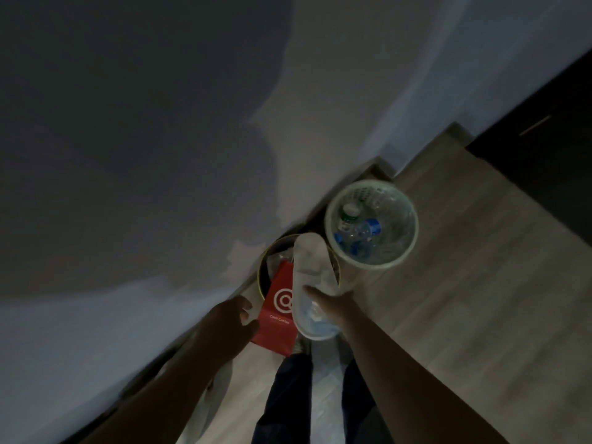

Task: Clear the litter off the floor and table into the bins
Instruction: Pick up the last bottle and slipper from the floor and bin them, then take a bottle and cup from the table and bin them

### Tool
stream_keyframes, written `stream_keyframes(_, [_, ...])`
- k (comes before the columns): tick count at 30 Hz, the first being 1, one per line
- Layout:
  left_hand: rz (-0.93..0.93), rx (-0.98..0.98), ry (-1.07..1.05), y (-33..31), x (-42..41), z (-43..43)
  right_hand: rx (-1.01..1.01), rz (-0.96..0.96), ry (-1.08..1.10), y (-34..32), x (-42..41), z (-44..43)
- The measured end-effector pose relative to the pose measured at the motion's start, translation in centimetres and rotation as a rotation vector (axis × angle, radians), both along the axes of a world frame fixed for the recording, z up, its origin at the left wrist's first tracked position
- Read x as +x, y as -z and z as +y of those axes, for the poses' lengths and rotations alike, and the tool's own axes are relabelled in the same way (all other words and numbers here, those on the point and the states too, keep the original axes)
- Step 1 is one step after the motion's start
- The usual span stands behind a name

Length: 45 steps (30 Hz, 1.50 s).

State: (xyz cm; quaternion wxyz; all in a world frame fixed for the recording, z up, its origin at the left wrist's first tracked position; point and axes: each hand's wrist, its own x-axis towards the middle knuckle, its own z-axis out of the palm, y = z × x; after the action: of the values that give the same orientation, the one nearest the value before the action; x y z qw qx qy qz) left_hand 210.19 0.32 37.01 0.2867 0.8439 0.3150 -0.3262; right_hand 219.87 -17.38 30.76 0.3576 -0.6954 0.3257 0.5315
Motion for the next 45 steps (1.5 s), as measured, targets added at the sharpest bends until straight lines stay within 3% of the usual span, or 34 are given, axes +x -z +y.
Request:
stream_keyframes(2, [-0.016,-0.002,-0.004,0.1,-0.4,0.7,0.042,-0.008,0.08,0.4,0.0,1.1])
stream_keyframes(6, [-0.043,0.009,0.008,-0.3,-0.4,1.4,0.013,-0.14,-0.04,-0.1,-0.7,1.4])
stream_keyframes(14, [-0.089,0.0,0.137,-3.4,0.5,1.0,-0.084,-0.367,-0.555,-4.8,-1.3,-1.6])
stream_keyframes(25, [-0.139,0.053,0.226,-8.9,0.8,-0.6,-0.059,-0.456,-0.736,-11.7,-0.1,-3.2])
stream_keyframes(35, [-0.204,0.151,0.267,-19.9,2.3,-3.6,-0.003,-0.711,-1.076,-24.1,3.6,-6.7])
stream_keyframes(39, [-0.296,0.185,0.239,-26.0,3.8,-5.4,0.012,-0.912,-1.282,-31.1,7.2,-8.6])
stream_keyframes(45, [-0.474,0.31,0.204,-35.2,4.3,-8.0,0.206,-1.192,-1.335,-41.2,10.8,-10.3])
